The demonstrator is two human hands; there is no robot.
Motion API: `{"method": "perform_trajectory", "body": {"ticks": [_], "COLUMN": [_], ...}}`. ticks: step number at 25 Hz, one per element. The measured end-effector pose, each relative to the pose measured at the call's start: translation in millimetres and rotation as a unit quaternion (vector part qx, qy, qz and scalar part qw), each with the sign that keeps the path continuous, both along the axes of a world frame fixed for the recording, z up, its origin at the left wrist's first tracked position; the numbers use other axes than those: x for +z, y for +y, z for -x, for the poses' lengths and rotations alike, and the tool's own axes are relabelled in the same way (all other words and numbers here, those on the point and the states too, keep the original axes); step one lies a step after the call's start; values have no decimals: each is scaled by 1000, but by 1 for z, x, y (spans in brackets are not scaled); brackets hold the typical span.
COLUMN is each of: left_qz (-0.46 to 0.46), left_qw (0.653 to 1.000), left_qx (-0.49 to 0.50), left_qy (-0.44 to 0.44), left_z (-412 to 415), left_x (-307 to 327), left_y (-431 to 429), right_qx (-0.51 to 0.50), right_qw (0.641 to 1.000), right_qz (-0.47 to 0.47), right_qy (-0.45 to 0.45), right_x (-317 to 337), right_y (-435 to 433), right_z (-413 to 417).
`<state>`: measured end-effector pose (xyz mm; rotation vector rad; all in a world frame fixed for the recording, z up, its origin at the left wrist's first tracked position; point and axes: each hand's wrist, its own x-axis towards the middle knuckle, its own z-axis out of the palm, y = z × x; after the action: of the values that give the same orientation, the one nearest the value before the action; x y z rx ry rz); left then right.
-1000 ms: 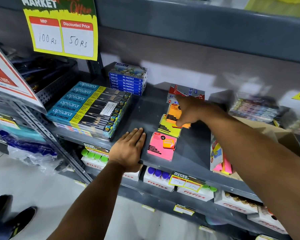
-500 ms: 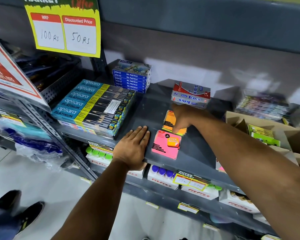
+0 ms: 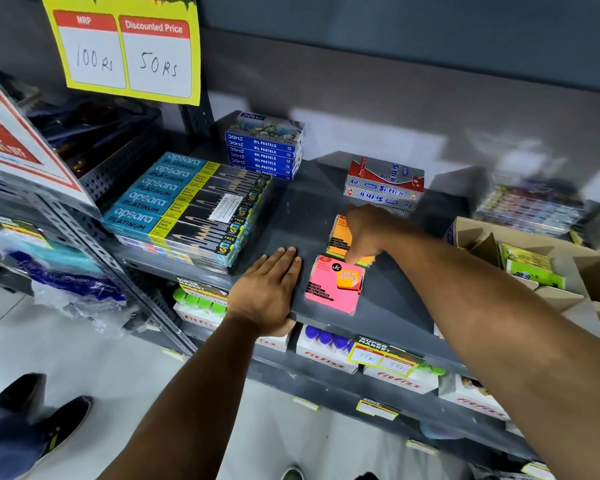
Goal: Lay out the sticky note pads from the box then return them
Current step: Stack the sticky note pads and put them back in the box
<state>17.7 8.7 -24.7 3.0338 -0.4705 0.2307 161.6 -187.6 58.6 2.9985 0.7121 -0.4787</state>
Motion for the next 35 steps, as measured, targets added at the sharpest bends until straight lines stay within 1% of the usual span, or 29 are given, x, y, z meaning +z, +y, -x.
{"method": "perform_trajectory", "body": {"ticks": [5,9,12,15,21,25,28,32,35], "left_qz": [10,-3,-13,-19,-24,-33,-32,-32,-29], "left_qw": [1000,1000,1000,1000,1000,999,999,999,999], "left_qx": [4,2,4,8,5,6,5,5,8], "left_qy": [-11,4,15,13,12,13,12,14,14], "left_z": [0,0,1,1,-1,-1,0,-1,-1], "left_x": [2,2,1,0,0,0,1,0,-1], "left_y": [-2,-1,0,-1,-1,-1,-1,-1,0], "right_qx": [-11,-40,-31,19,84,80,78,47,45], "right_qw": [1000,998,997,998,996,996,996,999,999], "right_qz": [-22,-50,-69,-55,-27,-30,-21,-15,-24], "right_qy": [-10,0,5,4,-33,-38,-25,-3,-19], "right_x": [3,10,26,35,18,12,11,4,-1], "right_y": [-1,-8,-7,0,10,10,10,7,8], "right_z": [4,8,14,32,73,79,81,84,85]}}
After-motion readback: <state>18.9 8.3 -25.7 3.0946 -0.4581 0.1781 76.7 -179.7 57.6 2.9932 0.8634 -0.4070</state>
